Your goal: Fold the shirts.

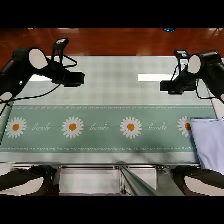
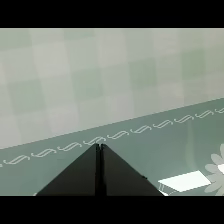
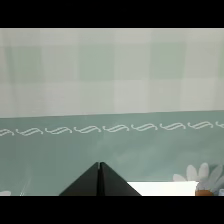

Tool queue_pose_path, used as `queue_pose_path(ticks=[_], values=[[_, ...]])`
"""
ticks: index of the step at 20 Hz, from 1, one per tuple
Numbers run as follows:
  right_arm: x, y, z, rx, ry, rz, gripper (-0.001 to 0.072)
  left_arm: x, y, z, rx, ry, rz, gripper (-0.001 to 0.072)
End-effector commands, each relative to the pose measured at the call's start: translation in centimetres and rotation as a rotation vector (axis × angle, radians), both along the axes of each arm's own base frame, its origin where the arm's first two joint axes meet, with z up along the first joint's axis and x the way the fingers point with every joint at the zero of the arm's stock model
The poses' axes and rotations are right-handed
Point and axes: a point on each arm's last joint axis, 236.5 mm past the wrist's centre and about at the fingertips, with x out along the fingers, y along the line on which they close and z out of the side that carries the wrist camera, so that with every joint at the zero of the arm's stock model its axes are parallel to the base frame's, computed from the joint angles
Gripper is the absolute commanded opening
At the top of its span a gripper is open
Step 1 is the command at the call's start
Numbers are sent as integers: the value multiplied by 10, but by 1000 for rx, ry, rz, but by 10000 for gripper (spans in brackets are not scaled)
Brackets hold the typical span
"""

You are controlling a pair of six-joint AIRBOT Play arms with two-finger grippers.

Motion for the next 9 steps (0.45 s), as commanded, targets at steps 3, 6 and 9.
queue_pose_path(ticks=[3,6,9], values=[[-1,-1,-1,-12,7,0,28,0,1,-8,11,19,7,20],[-1,-1,-1,-12,7,0,28,0,1,-8,11,19,7,20],[-1,-1,-1,-12,7,0,28,0,1,-8,11,19,7,20]])
